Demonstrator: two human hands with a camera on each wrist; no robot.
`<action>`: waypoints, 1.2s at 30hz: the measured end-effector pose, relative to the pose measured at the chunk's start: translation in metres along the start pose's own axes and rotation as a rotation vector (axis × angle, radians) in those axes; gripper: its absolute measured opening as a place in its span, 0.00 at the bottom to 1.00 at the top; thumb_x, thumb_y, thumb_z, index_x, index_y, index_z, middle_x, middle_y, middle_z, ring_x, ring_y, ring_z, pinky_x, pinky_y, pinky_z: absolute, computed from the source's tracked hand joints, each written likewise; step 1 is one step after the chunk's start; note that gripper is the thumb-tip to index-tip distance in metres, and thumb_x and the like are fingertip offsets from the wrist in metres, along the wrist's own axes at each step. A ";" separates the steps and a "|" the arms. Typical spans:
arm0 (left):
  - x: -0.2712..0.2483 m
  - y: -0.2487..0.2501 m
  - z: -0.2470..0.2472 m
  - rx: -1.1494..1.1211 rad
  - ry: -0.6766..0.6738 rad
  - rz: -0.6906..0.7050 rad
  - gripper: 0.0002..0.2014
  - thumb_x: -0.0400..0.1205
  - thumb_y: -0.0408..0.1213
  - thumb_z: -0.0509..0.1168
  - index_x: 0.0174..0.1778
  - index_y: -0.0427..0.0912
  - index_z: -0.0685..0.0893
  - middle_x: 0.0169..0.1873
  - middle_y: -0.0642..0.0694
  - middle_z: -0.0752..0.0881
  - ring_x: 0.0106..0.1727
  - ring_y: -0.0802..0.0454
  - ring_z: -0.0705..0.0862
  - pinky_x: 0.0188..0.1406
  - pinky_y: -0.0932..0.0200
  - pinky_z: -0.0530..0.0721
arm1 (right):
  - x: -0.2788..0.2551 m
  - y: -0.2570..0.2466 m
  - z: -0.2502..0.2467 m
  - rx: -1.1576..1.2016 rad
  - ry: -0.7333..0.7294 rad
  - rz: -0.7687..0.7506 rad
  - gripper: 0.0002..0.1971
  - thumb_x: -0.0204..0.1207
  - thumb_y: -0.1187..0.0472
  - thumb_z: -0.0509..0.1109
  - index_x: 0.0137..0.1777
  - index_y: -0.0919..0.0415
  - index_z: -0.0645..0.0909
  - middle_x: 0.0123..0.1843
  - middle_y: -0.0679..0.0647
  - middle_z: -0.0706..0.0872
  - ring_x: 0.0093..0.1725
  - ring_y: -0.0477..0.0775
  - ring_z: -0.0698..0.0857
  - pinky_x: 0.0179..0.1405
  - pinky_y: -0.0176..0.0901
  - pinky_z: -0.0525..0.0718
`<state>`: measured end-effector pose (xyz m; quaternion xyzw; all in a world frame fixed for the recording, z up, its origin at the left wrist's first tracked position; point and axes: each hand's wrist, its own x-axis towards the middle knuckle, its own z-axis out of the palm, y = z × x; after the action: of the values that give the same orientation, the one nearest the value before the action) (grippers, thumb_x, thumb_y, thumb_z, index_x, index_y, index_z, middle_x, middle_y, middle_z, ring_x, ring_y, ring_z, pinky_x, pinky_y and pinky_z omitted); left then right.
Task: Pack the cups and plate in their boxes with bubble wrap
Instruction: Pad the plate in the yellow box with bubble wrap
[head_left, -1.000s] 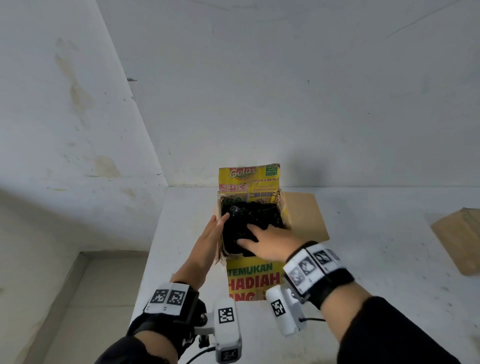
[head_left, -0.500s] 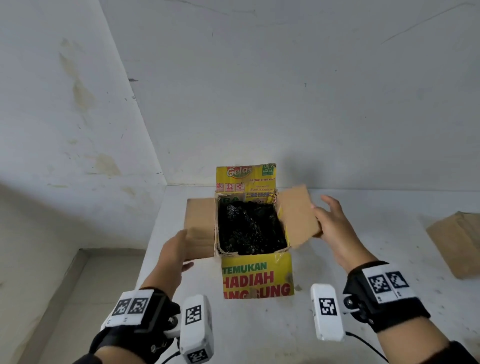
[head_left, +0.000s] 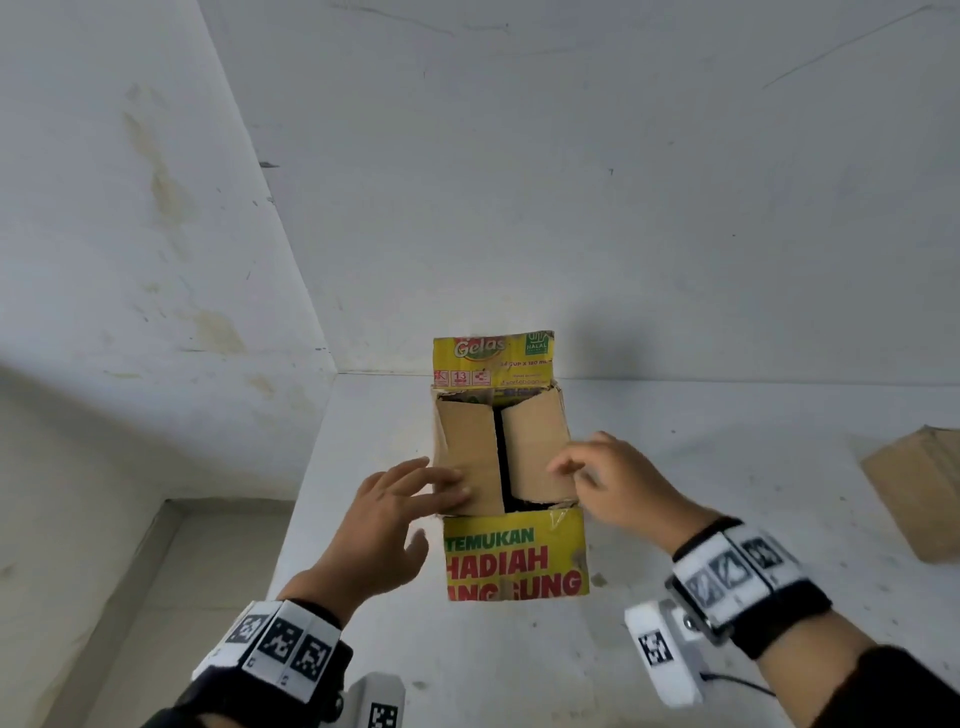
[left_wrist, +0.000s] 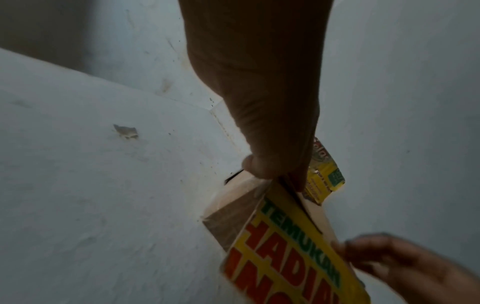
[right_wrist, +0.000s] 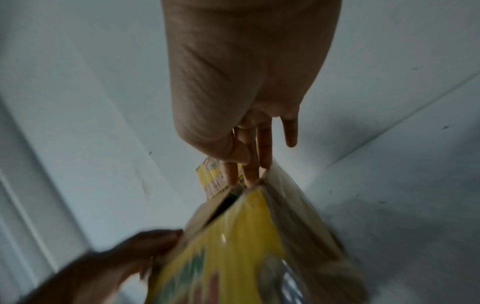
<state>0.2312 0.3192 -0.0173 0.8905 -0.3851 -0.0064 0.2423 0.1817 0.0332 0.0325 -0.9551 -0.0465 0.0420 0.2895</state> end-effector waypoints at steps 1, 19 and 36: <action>-0.001 0.000 0.001 0.012 -0.013 0.007 0.33 0.71 0.36 0.74 0.70 0.64 0.75 0.70 0.63 0.75 0.75 0.54 0.69 0.66 0.52 0.70 | 0.012 -0.003 -0.006 0.038 0.024 0.021 0.19 0.77 0.73 0.61 0.62 0.54 0.80 0.54 0.47 0.82 0.54 0.44 0.81 0.56 0.35 0.80; -0.007 0.008 0.021 -0.189 0.069 -0.120 0.25 0.75 0.60 0.66 0.70 0.67 0.73 0.71 0.67 0.73 0.73 0.56 0.73 0.65 0.45 0.77 | 0.053 0.005 -0.006 0.267 -0.109 0.092 0.21 0.83 0.68 0.52 0.72 0.51 0.73 0.64 0.46 0.82 0.67 0.44 0.76 0.67 0.39 0.70; -0.001 0.020 0.015 -0.228 0.150 -0.190 0.23 0.73 0.70 0.59 0.56 0.63 0.85 0.61 0.74 0.78 0.65 0.65 0.78 0.62 0.49 0.78 | 0.083 0.006 -0.016 -0.283 0.167 -0.430 0.08 0.73 0.67 0.72 0.51 0.62 0.87 0.47 0.56 0.90 0.40 0.57 0.88 0.38 0.52 0.88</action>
<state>0.2141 0.3016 -0.0217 0.8877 -0.2766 -0.0062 0.3681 0.2659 0.0288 0.0380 -0.9544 -0.2299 -0.1063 0.1582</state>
